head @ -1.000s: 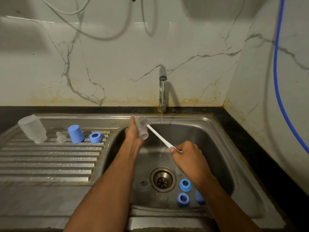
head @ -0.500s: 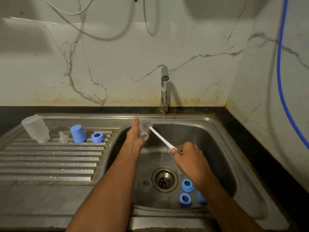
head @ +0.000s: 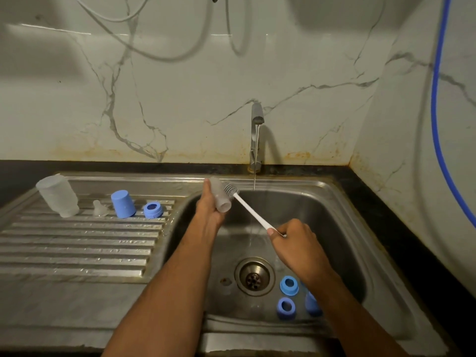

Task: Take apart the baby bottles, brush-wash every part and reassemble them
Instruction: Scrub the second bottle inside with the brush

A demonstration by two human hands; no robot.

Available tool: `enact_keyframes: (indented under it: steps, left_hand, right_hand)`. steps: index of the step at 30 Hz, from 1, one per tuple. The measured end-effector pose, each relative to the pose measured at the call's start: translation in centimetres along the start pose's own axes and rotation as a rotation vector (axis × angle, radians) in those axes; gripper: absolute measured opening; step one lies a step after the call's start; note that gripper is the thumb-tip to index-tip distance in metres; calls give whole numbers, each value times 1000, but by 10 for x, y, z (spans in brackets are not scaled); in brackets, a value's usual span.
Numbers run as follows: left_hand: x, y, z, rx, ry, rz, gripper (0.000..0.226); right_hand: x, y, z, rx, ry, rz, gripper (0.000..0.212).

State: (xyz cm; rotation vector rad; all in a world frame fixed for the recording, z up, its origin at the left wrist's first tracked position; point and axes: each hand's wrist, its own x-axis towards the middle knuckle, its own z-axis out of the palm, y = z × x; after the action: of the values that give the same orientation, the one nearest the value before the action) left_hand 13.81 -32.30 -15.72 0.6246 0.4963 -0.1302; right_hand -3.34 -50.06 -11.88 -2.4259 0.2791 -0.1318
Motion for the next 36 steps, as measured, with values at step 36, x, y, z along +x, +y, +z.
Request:
enact_keyframes:
  steps: [36]
  left_hand:
    - [-32, -17, 3, 1091, -71, 491, 46]
  right_hand:
    - [-2, 11, -39, -161, 35, 123, 33]
